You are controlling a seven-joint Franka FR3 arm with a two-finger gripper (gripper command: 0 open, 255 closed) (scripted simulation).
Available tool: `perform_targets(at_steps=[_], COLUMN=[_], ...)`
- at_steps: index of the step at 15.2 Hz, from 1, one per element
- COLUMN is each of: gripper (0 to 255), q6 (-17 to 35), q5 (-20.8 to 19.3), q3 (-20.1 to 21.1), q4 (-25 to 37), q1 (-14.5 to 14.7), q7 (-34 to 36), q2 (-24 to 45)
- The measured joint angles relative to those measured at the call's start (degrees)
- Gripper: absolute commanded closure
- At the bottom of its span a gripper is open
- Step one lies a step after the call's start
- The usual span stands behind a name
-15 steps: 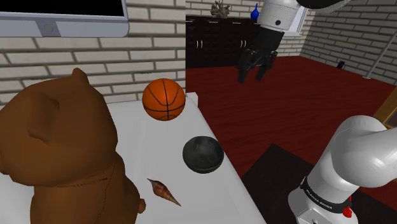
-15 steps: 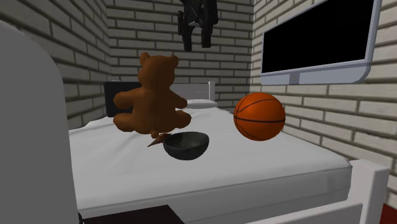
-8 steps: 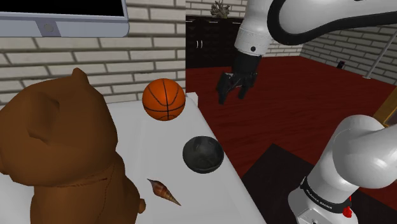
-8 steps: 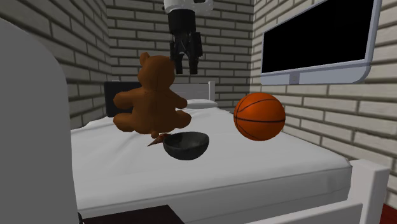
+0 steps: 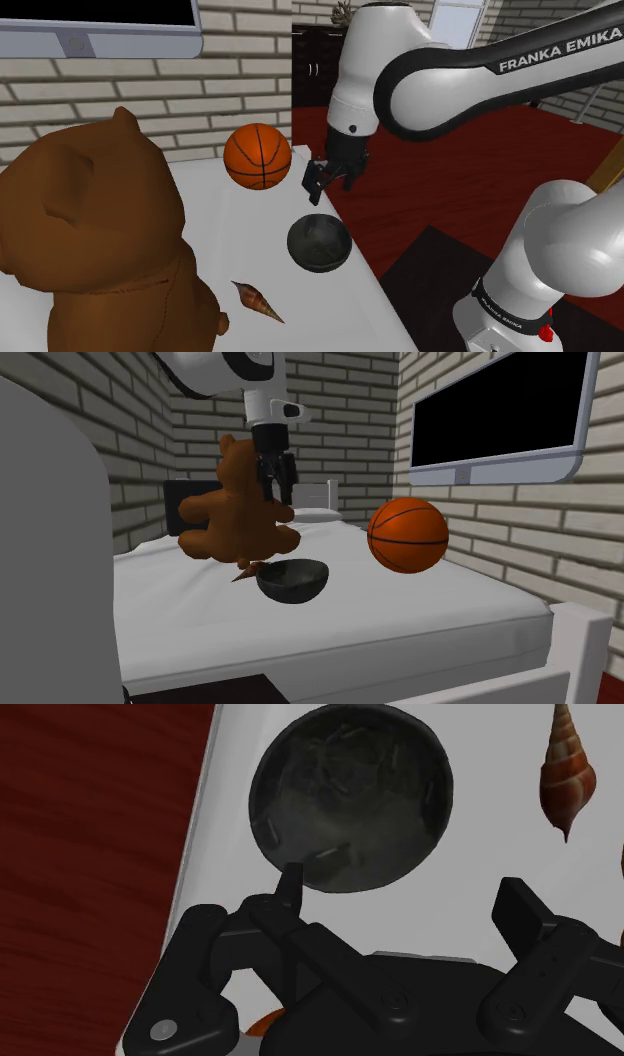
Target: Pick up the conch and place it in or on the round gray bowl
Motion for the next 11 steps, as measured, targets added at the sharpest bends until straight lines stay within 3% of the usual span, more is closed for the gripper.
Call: perform_targets(at_steps=[7,11], gripper=[0,0], q6=[11.42,16.55], q5=[-2.57,-8.35], q3=[9.13,14.56], q4=[1.69,4.84], q1=[-0.55,-2.15], q7=[8.29,15.60], q2=[13.06,22.13])
